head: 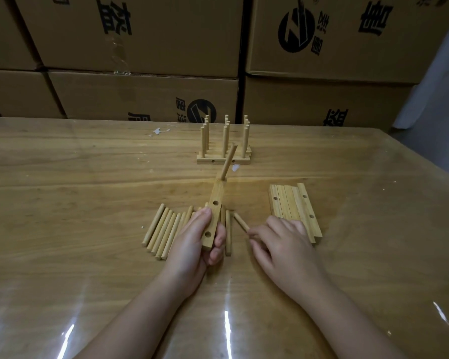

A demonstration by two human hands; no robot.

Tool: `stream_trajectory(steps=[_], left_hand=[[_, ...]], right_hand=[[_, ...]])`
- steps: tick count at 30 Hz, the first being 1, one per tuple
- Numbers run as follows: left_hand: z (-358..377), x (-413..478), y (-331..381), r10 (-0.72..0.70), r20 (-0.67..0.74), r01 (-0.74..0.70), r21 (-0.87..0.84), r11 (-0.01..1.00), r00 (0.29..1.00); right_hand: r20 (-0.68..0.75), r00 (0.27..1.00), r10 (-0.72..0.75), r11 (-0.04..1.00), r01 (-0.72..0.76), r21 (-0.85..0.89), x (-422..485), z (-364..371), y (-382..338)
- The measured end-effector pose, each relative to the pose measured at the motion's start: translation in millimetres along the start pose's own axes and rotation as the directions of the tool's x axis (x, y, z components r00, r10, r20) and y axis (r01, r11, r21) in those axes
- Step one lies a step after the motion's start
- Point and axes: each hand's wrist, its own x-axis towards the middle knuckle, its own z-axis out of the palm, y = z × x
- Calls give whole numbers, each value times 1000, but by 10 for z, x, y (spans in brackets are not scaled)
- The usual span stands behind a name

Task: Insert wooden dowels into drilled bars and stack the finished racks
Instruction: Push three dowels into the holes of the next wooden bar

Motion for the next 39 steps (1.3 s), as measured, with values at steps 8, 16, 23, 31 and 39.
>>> stream_trajectory(steps=[8, 16, 23, 31, 39], left_hand=[[10, -5, 12, -20, 5, 20, -25, 999, 1000], [12, -8, 14, -8, 2, 8, -29, 1000, 1000], [-25, -1, -3, -9, 24, 9, -21, 1000, 1000], [-4, -13, 9, -2, 41, 1, 12, 1000, 999], [25, -25, 29, 3, 52, -5, 37, 999, 999]], right_hand=[[127, 972, 198, 973, -180, -142, -5, 11, 55], [-245, 932, 266, 938, -192, 287, 19, -30, 73], [-377, 893, 247, 881, -45, 472, 24, -30, 49], [-370, 908, 196, 907, -25, 419, 38, -13, 85], [-385, 920, 69, 936, 74, 345, 47, -58, 85]])
